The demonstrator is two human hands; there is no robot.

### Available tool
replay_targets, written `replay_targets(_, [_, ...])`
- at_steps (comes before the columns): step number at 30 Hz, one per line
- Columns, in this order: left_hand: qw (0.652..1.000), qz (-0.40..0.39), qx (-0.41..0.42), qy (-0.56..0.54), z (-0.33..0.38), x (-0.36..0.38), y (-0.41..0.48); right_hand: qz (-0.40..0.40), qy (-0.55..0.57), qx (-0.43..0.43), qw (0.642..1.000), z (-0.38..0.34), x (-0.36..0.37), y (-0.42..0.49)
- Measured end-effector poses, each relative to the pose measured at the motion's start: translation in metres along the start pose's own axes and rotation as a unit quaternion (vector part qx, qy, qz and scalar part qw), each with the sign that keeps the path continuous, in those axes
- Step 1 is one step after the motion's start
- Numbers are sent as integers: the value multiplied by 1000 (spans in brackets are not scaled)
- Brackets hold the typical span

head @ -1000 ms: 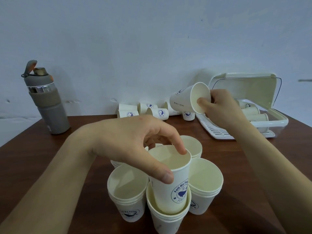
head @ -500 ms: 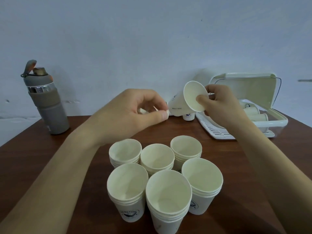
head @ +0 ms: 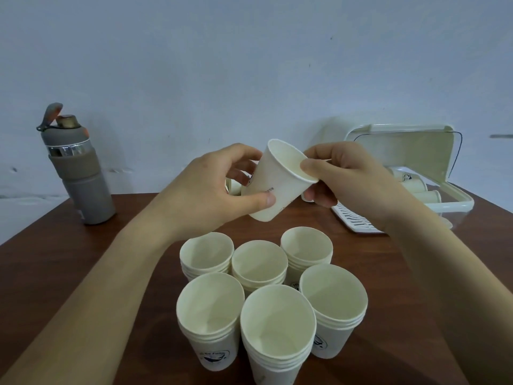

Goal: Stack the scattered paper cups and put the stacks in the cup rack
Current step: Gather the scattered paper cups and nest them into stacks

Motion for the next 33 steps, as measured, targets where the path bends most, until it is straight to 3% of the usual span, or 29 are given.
replay_targets(20, [985,-146,-84,19,-18,1,-5,-133,-93,-21,987,0,28,-2])
replay_targets(33, [963,-228,-130,61,-24,6,-11,-72,-99,15,992,11,15,3])
Point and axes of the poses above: each hand's wrist, its own y-axis towards the middle knuckle, its own x-axis out of the palm, z = x × y, the point moved 5 cm from there along y, towards the middle knuckle, and after that the axes turned 13 degrees about -y, right-handed, at the moved point
